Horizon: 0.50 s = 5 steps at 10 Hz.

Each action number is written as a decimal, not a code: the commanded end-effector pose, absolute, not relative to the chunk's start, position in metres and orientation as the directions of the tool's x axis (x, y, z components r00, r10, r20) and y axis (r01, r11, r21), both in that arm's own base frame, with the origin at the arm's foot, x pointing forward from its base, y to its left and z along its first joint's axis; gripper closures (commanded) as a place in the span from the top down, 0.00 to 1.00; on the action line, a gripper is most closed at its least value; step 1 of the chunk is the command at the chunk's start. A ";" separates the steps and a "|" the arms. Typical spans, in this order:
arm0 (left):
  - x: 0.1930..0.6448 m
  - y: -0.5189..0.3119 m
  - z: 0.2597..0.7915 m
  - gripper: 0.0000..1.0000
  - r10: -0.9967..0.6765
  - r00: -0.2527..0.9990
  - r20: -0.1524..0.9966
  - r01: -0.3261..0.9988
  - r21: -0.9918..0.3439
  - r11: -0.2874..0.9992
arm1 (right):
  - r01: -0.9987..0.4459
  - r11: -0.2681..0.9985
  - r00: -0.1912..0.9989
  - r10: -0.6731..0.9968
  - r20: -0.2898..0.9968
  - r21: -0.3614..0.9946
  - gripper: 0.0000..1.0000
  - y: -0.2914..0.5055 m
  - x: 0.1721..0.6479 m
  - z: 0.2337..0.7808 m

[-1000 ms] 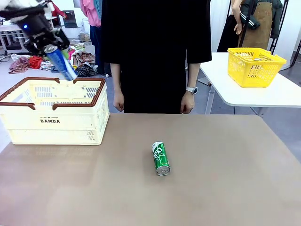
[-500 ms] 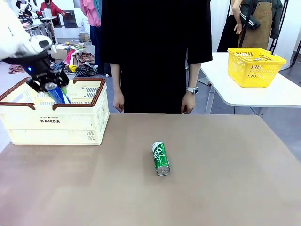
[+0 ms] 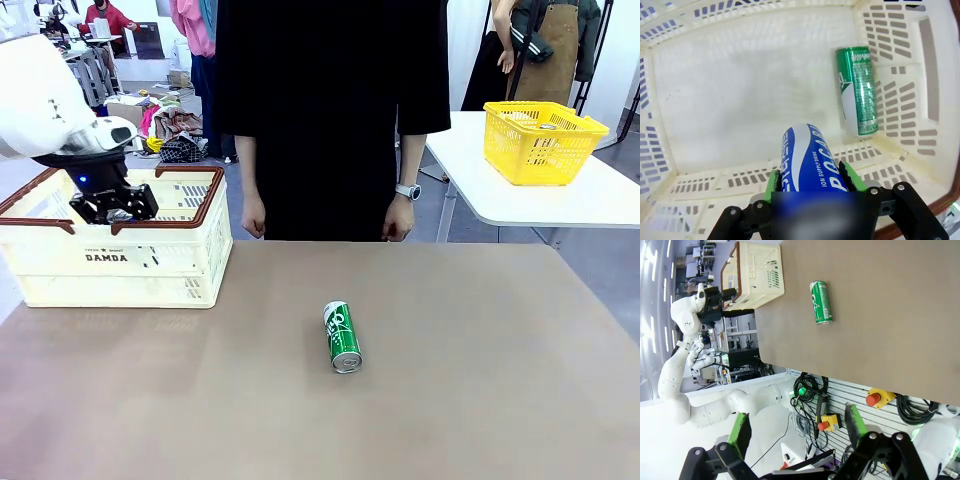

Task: Place the drinks into the Shopping basket.
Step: Pick up one drink and place it into the Shopping basket.

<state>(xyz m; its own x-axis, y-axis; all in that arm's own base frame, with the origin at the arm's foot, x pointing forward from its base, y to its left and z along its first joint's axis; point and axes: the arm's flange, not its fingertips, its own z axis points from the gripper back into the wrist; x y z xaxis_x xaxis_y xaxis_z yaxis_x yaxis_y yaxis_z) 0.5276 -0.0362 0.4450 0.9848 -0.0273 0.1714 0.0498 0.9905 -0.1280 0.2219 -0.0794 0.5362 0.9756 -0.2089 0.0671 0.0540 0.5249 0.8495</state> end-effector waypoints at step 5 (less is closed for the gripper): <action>0.559 -0.049 0.440 0.00 -0.043 0.991 0.124 0.049 -0.044 0.998 | 0.025 0.508 0.976 -0.198 0.089 0.861 1.00 -0.079 0.223 0.538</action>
<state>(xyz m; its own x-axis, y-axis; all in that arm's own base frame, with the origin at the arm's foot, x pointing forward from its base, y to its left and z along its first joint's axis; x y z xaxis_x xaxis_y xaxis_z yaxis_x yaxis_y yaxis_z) 0.5512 -0.0463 0.4373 0.9889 -0.0359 0.1441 0.0476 0.9958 -0.0781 0.2219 -0.0794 0.5362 0.9756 -0.2089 0.0671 0.0540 0.5249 0.8495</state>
